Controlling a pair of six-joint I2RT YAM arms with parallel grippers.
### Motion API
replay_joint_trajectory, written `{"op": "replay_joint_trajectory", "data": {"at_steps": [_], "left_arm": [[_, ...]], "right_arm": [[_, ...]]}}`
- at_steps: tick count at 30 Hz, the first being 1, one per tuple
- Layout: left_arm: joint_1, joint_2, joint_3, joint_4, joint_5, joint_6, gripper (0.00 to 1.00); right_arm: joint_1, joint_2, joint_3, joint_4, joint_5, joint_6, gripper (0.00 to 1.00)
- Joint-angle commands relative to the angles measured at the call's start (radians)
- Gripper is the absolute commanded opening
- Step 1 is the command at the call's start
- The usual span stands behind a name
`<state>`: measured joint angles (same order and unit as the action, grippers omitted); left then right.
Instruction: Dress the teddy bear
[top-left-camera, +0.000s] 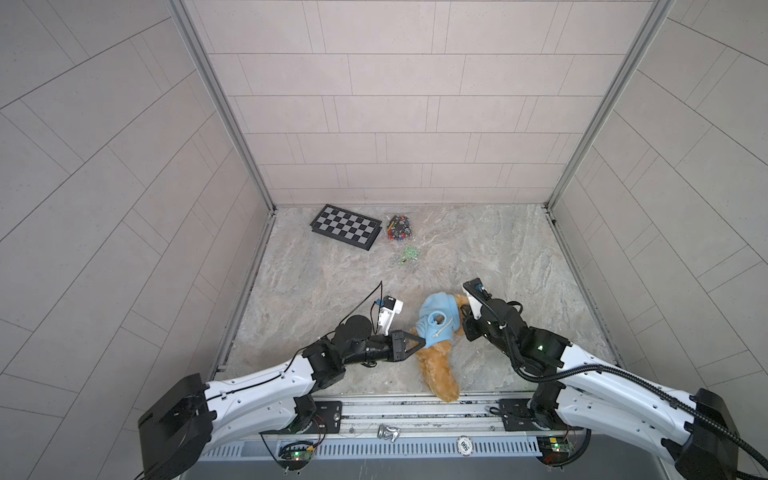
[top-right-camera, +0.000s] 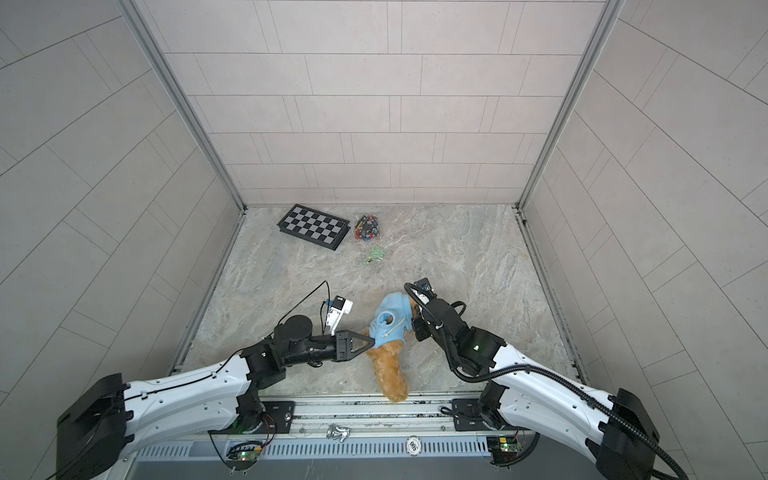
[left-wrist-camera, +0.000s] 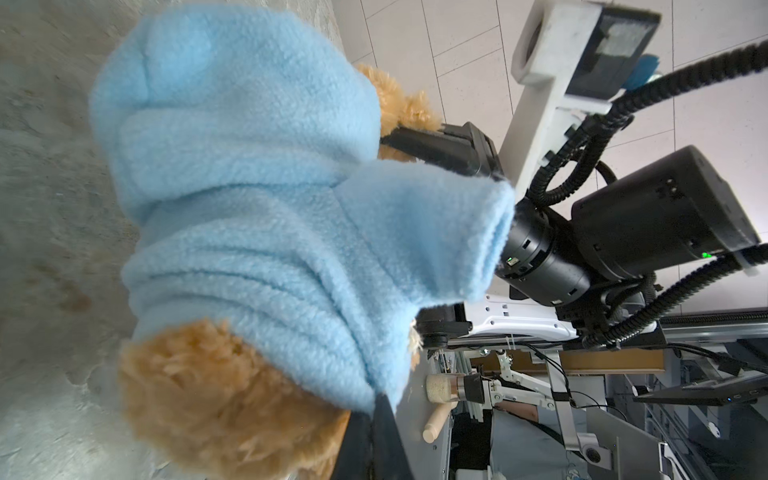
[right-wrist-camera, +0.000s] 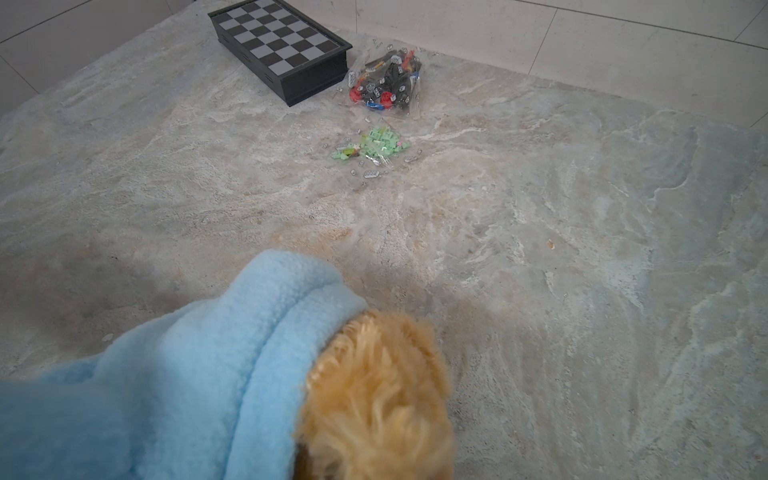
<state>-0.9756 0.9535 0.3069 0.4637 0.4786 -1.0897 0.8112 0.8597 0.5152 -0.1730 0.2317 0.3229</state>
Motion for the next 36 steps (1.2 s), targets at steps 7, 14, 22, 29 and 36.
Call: {"op": "replay_joint_trajectory", "data": {"at_steps": [7, 14, 22, 29, 36], "left_arm": [[-0.015, 0.099, 0.049, 0.395, -0.008, -0.158, 0.00], [-0.155, 0.314, 0.225, 0.395, -0.039, -0.203, 0.00], [-0.153, 0.318, 0.192, 0.136, -0.092, -0.138, 0.00], [0.050, 0.204, 0.049, 0.064, -0.059, -0.061, 0.00], [0.247, 0.280, 0.134, 0.042, -0.006, 0.032, 0.00]], "right_arm": [[-0.029, -0.010, 0.022, 0.008, 0.207, 0.009, 0.00], [-0.024, 0.014, 0.012, 0.038, 0.268, 0.031, 0.00], [-0.028, -0.033, -0.011, 0.046, 0.300, 0.051, 0.00], [-0.031, -0.040, 0.021, -0.033, 0.282, 0.032, 0.00], [0.043, -0.086, 0.097, -0.159, 0.246, 0.075, 0.00]]}}
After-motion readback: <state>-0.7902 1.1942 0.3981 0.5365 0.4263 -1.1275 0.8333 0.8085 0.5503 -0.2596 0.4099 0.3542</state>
